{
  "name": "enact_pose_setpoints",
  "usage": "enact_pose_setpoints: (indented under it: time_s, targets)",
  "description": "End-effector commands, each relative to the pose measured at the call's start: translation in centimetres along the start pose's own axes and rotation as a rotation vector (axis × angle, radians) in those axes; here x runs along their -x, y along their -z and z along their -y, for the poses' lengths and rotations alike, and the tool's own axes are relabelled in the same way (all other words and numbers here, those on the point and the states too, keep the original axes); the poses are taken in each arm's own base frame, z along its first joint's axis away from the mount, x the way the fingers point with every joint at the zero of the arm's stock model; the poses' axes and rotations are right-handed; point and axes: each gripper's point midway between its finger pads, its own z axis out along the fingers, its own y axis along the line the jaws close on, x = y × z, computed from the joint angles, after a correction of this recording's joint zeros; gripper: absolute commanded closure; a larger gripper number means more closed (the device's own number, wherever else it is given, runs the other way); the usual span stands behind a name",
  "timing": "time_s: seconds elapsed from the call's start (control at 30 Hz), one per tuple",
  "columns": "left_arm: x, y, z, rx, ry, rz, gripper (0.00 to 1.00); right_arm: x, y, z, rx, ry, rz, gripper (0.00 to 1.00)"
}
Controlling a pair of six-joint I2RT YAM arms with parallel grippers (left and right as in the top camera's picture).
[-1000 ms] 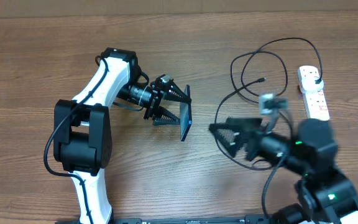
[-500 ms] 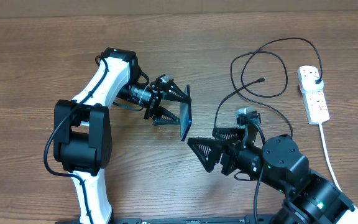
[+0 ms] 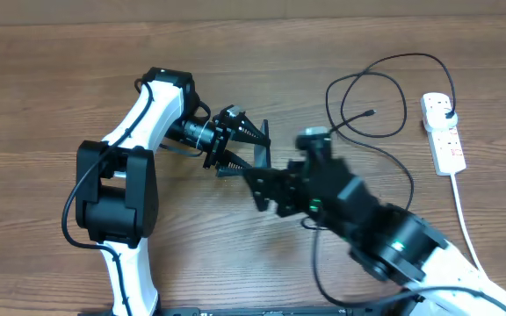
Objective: Plug charger to phone and switch on socket
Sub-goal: 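Move the right gripper toward the phone held by the left gripper, then grasp the phone's edge with the right gripper and release left gripper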
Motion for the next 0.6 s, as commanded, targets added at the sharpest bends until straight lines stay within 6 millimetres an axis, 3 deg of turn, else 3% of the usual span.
enact_pose_setpoints:
  time_s: [0.0,0.27,0.57]
  targets:
    - [0.0,0.1,1.3,-0.040,-0.041,0.006,0.55,1.5,-0.2,-0.4,-0.188,0.057,0.084,0.00]
    - [0.0,0.1,1.3,-0.040,-0.042,0.006,0.55,0.3,1.1,0.8,-0.365,-0.050,0.200,0.00]
    - [0.1,0.1,1.3,-0.040,-0.043,0.006,0.55,-1.5,-1.7,1.3,-0.421,-0.017,0.158,0.00]
